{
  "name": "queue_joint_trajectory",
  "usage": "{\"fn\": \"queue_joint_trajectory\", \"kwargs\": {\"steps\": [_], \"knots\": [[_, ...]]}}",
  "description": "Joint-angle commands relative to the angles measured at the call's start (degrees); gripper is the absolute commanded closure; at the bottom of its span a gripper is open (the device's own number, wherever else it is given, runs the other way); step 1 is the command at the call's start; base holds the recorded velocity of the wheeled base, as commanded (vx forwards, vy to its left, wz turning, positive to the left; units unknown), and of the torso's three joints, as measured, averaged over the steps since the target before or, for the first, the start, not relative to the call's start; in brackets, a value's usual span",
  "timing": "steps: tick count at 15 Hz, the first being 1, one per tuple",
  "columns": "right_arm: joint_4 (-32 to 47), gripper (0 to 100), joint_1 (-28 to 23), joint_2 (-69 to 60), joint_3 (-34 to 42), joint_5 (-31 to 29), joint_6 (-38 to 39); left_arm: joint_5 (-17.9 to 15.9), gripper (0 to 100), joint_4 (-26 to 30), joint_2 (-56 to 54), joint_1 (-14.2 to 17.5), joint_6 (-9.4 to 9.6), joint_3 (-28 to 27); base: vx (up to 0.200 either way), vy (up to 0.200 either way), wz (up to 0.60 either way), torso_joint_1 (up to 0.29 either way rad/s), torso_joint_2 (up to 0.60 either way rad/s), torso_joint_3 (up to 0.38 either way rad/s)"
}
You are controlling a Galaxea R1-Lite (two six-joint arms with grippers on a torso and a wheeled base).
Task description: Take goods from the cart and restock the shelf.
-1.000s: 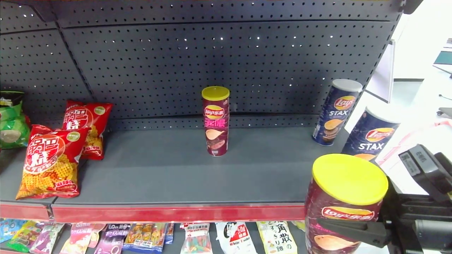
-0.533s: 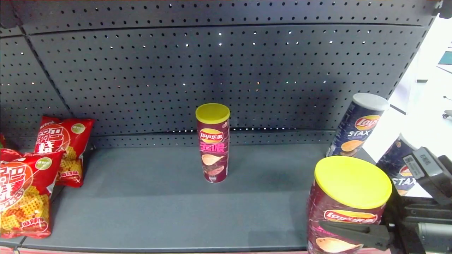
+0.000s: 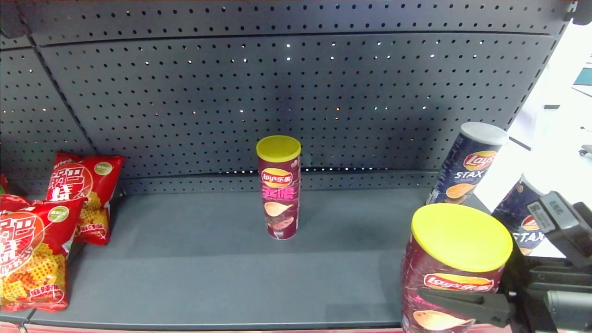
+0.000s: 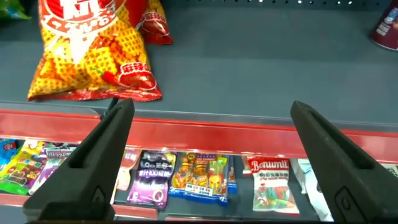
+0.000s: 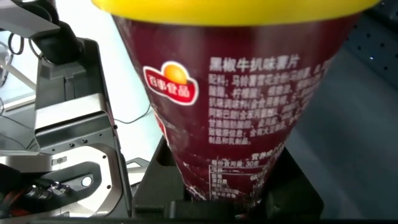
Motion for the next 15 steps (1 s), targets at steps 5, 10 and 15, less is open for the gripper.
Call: {"fn": "queue_joint_trajectory", "kwargs": {"steps": [5,10,15], "knots": [[-0.1,100,0.0,-0.1,-0.4,0.0,-0.1,0.0,0,0.0,0.1,0.0,-0.04,0.0,0.0,0.0,0.0,0.0,0.0,0.0],[-0.2,100,0.0,-0.8,-0.8,0.1,1.1,-0.6,0,-1.7,0.2,0.0,0.93,-2.4,0.0,0.0,0.0,0.0,0.0,0.0],[-0.3,100,0.0,-0.7,-2.0,0.1,3.6,-4.4,0,-4.6,29.6,-6.3,-5.4,-36.1,0.0,0.0,0.0,0.0,0.0,0.0]]}}
